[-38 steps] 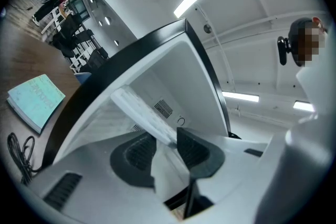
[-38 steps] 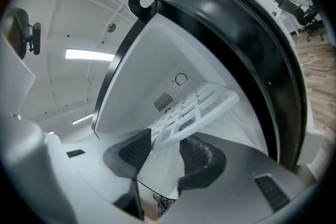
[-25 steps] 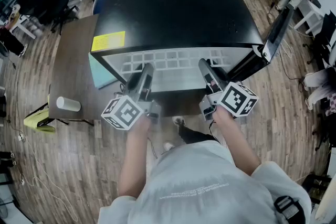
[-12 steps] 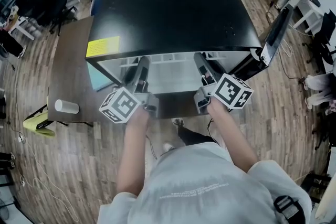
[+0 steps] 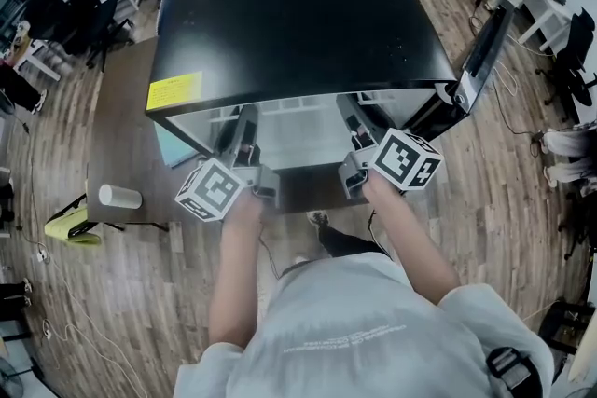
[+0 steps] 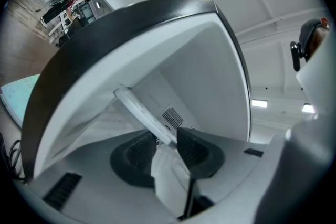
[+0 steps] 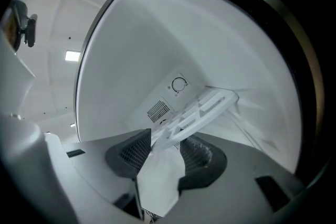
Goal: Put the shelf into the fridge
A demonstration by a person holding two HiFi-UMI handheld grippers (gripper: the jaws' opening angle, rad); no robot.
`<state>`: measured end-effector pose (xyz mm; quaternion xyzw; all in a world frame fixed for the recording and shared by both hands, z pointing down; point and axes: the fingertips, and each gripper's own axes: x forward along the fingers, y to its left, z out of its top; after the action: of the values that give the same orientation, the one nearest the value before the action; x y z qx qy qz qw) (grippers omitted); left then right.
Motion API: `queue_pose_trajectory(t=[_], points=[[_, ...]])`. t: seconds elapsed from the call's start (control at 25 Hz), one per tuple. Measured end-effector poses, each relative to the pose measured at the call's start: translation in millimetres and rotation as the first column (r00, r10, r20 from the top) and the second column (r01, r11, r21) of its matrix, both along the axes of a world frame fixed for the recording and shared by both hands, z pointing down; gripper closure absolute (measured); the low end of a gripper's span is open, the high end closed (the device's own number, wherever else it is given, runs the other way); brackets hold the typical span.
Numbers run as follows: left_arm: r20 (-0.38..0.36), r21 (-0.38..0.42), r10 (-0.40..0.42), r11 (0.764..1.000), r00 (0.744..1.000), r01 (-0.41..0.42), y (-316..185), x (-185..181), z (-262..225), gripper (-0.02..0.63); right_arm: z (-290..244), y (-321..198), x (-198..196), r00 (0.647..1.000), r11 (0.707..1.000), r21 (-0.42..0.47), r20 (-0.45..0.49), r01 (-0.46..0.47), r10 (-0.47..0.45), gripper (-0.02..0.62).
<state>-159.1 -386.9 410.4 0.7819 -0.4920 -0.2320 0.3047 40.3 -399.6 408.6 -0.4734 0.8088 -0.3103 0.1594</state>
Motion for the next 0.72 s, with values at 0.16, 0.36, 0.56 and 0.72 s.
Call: queue_pose_trajectory(t=[0.16, 0.36, 0.56, 0.72], points=[[0.061, 0.010, 0.000, 1.000, 0.998, -0.001, 1.0, 1.3, 2.5, 0.476, 0.7, -0.5, 0.5, 0.999, 1.000, 0.010, -0.029, 0.017, -0.017, 0.417], [0.094, -0.026, 0.032, 0.999, 0.995, -0.030, -1.5, 0.5, -0.7, 0.465, 1.0, -1.5, -3.7, 0.998, 0.998, -0.015, -0.042, 0.053, -0.054, 0.413], [0.144, -0.067, 0.052, 0.997, 0.988, -0.043, 35.5, 1.7, 8.1, 0.465, 7.1, 21.5, 4.6, 0.993, 0.999, -0.041, -0.115, 0.025, -0.030, 0.414], [0.138, -0.058, 0.046, 0.998, 0.989, -0.039, 66.8, -4.2, 15.9, 0.482, 13.4, 60.7, 13.5, 0.970, 1.000, -0.018, -0.242, 0.006, -0.010, 0.454]])
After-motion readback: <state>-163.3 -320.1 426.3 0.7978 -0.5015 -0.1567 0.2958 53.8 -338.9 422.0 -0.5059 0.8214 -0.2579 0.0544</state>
